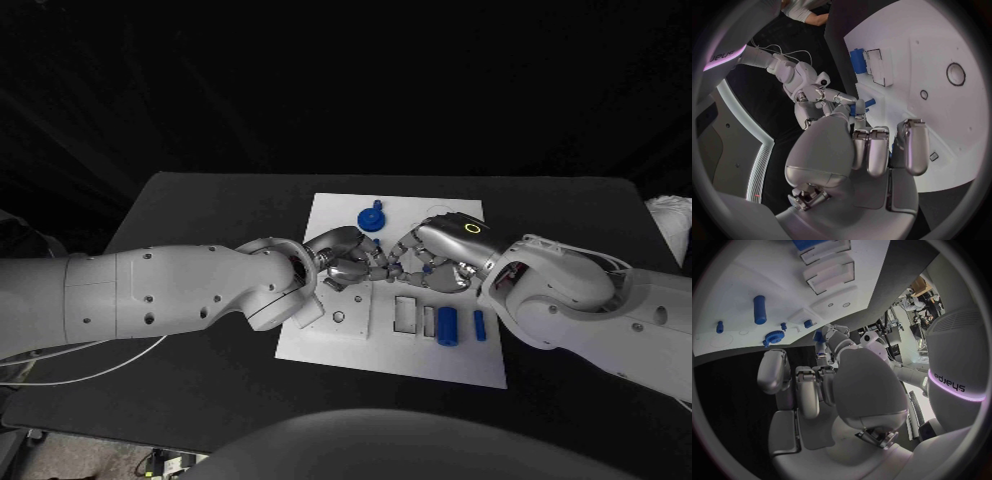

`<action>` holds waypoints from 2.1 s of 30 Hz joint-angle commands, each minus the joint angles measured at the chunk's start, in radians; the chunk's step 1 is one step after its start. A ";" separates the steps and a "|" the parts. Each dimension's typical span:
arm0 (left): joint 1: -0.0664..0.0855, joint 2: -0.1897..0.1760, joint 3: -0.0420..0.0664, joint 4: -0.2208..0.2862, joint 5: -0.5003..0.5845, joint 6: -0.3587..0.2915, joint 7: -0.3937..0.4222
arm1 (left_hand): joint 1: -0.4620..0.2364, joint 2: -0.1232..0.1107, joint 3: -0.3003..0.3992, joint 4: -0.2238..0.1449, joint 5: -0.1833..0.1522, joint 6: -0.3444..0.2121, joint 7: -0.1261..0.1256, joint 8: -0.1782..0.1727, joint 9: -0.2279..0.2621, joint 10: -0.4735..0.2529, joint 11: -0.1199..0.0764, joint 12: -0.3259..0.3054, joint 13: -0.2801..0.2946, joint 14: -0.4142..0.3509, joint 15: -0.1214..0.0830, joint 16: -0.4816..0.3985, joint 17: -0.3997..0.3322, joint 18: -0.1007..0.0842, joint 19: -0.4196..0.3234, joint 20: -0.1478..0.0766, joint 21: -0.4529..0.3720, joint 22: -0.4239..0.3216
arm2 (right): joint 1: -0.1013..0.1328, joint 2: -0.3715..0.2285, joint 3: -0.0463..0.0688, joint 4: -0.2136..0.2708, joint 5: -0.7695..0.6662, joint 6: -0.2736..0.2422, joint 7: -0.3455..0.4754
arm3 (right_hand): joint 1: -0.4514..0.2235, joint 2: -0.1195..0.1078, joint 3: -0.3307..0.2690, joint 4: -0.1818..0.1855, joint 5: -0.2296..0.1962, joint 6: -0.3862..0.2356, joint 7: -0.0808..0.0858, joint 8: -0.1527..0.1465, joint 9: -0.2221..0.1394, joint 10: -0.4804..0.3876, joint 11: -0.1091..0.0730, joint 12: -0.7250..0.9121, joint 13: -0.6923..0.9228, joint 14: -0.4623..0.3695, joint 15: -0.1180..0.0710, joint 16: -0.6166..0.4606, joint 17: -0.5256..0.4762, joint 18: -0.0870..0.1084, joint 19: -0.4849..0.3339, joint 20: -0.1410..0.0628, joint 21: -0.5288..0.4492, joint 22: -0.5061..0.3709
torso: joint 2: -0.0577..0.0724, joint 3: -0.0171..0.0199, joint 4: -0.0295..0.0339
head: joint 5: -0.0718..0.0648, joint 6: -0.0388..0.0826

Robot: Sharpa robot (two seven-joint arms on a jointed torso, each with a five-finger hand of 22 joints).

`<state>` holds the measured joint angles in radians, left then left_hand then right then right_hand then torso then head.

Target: Assemble the parts on the task board

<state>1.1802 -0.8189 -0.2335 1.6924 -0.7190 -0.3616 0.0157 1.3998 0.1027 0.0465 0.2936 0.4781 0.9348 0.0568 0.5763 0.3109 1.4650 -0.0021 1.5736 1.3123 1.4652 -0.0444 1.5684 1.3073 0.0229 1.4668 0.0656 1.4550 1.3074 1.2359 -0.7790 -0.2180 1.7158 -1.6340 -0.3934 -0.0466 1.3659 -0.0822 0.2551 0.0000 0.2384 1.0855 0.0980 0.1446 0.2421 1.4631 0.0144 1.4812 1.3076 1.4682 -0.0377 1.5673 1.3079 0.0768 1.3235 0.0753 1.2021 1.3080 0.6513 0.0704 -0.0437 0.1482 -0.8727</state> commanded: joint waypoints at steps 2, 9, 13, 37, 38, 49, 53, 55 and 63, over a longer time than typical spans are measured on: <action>0.001 0.008 0.002 0.006 0.019 -0.008 0.051 | 0.051 0.036 0.011 -0.001 -0.007 0.014 -0.003 -0.001 -0.002 0.106 -0.010 -0.003 0.258 0.106 -0.009 0.002 0.264 0.008 0.014 -0.005 0.000 0.223 | -0.002 0.004 -0.001 0.002 0.002 0.013 0.011 | -0.008 0.001 -0.003 0.004 0.001 -0.016 0.001 -0.014 -0.002 0.016 0.010 -0.003 0.135 0.103 0.010 0.003 0.263 0.006 -0.001 0.008 -0.003 0.152 | 0.000 0.0002 -0.0002 | 0.000 0.000; 0.000 0.010 0.002 0.004 0.039 -0.023 0.064 | 0.075 0.015 0.042 -0.001 0.010 0.034 -0.003 -0.016 -0.013 0.105 -0.012 -0.003 0.258 0.106 -0.010 0.002 0.264 0.009 0.013 -0.007 -0.002 0.222 | -0.002 0.003 -0.001 0.003 0.003 0.010 0.014 | -0.013 -0.003 -0.004 0.010 -0.014 -0.050 0.014 -0.043 -0.013 0.013 0.021 -0.005 0.132 0.103 0.018 0.003 0.263 0.007 -0.003 0.014 -0.009 0.151 | 0.000 0.0003 0.0000 | -0.002 0.000; 0.000 0.009 0.003 0.002 0.046 -0.033 0.065 | 0.080 0.003 0.056 0.000 0.018 0.048 -0.003 -0.032 -0.022 0.102 -0.011 -0.006 0.255 0.106 -0.010 0.002 0.264 0.009 0.011 -0.007 -0.004 0.221 | -0.002 0.000 -0.001 0.003 0.004 0.006 0.015 | -0.014 -0.007 -0.005 0.013 -0.022 -0.070 0.023 -0.059 -0.020 0.013 0.028 -0.006 0.132 0.103 0.025 0.003 0.263 0.007 -0.005 0.019 -0.014 0.150 | 0.000 0.0003 -0.0001 | -0.004 0.000; 0.001 -0.007 0.003 0.000 0.031 -0.028 -0.012 | 0.070 -0.075 0.117 -0.002 0.171 0.118 -0.005 -0.109 -0.059 0.103 -0.014 -0.005 0.256 0.106 -0.013 0.002 0.264 0.009 0.012 -0.009 -0.001 0.222 | -0.004 -0.070 -0.001 0.006 0.017 -0.065 0.035 | -0.014 -0.017 -0.024 0.032 -0.087 -0.201 0.045 -0.084 -0.052 0.005 0.042 -0.013 0.124 0.103 0.039 0.003 0.263 0.013 -0.017 0.038 -0.038 0.144 | 0.000 0.0009 0.0000 | 0.002 0.000; 0.001 -0.014 0.003 0.001 0.014 -0.020 -0.029 | 0.070 -0.078 0.120 -0.002 0.180 0.121 -0.005 -0.110 -0.059 0.103 -0.015 -0.005 0.256 0.106 -0.014 0.002 0.264 0.009 0.012 -0.010 -0.001 0.222 | -0.004 -0.080 -0.002 0.005 0.021 -0.067 0.036 | -0.014 -0.017 -0.024 0.032 -0.087 -0.202 0.045 -0.084 -0.052 0.005 0.042 -0.013 0.124 0.103 0.039 0.003 0.263 0.013 -0.017 0.038 -0.038 0.144 | -0.001 0.0016 -0.0001 | 0.005 0.000; 0.099 -0.131 0.003 0.046 -0.174 0.114 -0.271 | 0.060 -0.107 0.140 -0.002 0.249 0.141 -0.010 -0.117 -0.058 0.096 -0.017 -0.013 0.249 0.106 -0.016 0.002 0.264 0.010 0.009 -0.012 -0.005 0.220 | -0.004 -0.165 -0.003 0.023 0.041 -0.066 0.037 | -0.010 -0.008 -0.023 0.037 -0.078 -0.200 0.044 -0.078 -0.051 0.018 0.040 0.000 0.141 0.103 0.038 0.003 0.263 0.010 -0.005 0.037 -0.022 0.149 | -0.005 0.0119 -0.0081 | 0.012 0.000; 0.152 -0.164 0.003 0.058 -0.222 0.194 -0.396 | 0.058 -0.109 0.142 -0.001 0.252 0.143 -0.011 -0.117 -0.058 0.096 -0.016 -0.013 0.249 0.106 -0.015 0.002 0.264 0.011 0.004 -0.012 -0.011 0.218 | -0.004 -0.184 -0.004 0.034 0.041 -0.057 0.031 | -0.009 -0.007 -0.024 0.039 -0.076 -0.196 0.043 -0.076 -0.050 0.022 0.040 0.004 0.145 0.103 0.037 0.003 0.263 0.009 -0.003 0.036 -0.019 0.150 | -0.009 0.0175 -0.0082 | 0.013 0.000; 0.175 -0.170 0.003 0.053 -0.238 0.247 -0.461 | 0.058 -0.109 0.142 -0.001 0.252 0.143 -0.011 -0.117 -0.058 0.094 -0.016 -0.015 0.248 0.106 -0.015 0.002 0.264 0.012 0.002 -0.012 -0.013 0.217 | -0.004 -0.189 -0.004 0.039 0.041 -0.051 0.029 | -0.009 -0.006 -0.024 0.039 -0.076 -0.196 0.043 -0.075 -0.050 0.023 0.040 0.004 0.146 0.103 0.037 0.003 0.263 0.009 -0.002 0.036 -0.018 0.150 | -0.011 0.0202 -0.0094 | 0.017 0.000; 0.213 -0.152 0.003 0.008 -0.259 0.429 -0.600 | 0.055 -0.112 0.161 -0.003 0.227 0.145 -0.010 -0.124 -0.059 0.093 -0.013 -0.016 0.246 0.106 -0.011 0.002 0.264 0.013 -0.003 -0.009 -0.019 0.216 | -0.003 -0.196 -0.004 0.049 0.043 -0.068 0.053 | -0.010 -0.002 -0.025 0.044 -0.074 -0.190 0.041 -0.072 -0.048 0.025 0.036 0.007 0.149 0.103 0.035 0.003 0.263 0.008 0.003 0.035 -0.012 0.152 | -0.011 0.0211 -0.0111 | 0.015 0.000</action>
<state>1.3907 -0.9781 -0.2307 1.7033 -0.9385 -0.0762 -0.4714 1.4559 -0.0018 0.1674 0.3269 0.7091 1.0008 0.1189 0.4548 0.2518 1.4688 -0.0163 1.5601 1.3080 1.4657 -0.0521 1.5684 1.3075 0.0230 1.4668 0.0585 1.4402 1.3073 1.2330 -0.9734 -0.2222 1.7616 -1.5911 -0.4530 -0.0172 1.3568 -0.0911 0.2306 0.0364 0.1588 0.8894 0.1428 0.0671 0.1933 1.4651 0.0520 1.4830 1.3073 1.4682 -0.0020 1.5673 1.3073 0.0768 1.3204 0.1108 1.1870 1.3073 0.6394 0.0911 -0.0539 0.1663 -0.8727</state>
